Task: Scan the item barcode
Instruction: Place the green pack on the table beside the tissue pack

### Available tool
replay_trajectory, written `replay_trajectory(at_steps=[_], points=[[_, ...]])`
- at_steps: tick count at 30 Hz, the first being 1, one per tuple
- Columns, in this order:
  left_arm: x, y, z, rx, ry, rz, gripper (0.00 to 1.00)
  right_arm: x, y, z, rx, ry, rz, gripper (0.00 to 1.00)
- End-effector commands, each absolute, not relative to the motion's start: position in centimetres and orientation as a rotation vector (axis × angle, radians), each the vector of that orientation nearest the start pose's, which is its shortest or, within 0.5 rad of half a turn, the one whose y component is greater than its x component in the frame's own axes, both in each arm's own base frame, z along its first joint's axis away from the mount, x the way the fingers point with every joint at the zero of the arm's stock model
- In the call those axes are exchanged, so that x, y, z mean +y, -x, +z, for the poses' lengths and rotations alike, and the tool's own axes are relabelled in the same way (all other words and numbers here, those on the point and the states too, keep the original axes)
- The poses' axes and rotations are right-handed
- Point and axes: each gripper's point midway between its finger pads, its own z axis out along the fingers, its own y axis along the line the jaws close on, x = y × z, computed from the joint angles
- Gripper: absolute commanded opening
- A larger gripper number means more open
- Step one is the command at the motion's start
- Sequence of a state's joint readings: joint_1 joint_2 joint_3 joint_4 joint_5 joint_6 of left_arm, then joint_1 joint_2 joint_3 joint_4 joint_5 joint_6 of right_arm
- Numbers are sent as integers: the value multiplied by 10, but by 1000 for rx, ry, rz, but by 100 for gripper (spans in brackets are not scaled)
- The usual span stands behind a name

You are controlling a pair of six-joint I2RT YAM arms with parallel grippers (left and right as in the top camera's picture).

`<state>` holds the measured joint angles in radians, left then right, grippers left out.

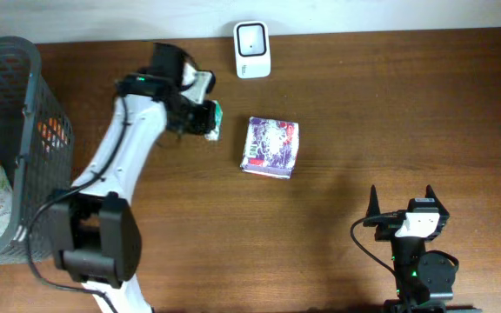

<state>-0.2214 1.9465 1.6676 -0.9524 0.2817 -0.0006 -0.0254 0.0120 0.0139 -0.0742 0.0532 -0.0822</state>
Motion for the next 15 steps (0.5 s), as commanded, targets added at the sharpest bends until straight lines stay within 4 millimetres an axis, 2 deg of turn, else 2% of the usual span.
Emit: replay_trajectory(at_steps=[1, 3, 5, 6, 9, 11, 13, 15], points=[[-119, -435, 92, 2804, -349, 216, 5, -16, -246, 156, 1648, 2, -130, 99], [-144, -426, 70, 2821, -447, 278, 10, -16, -246, 156, 1648, 2, -130, 99], [-160, -417, 48, 2855, -497, 290, 13, -16, -246, 156, 1648, 2, -130, 99], [-164, -414, 41, 2872, -485, 292, 22, -16, -246, 156, 1648, 2, -131, 99], [-176, -407, 32, 2884, -532, 290, 77, -16, -246, 156, 1648, 2, -131, 99], [-184, -407, 39, 2894, -535, 226, 75, -16, -246, 156, 1648, 2, -130, 99], [-207, -416, 67, 2884, -525, 28, 74, -16, -246, 156, 1648, 2, -130, 99], [-206, -432, 95, 2845, -487, -11, 74, -16, -246, 156, 1648, 2, -130, 99]])
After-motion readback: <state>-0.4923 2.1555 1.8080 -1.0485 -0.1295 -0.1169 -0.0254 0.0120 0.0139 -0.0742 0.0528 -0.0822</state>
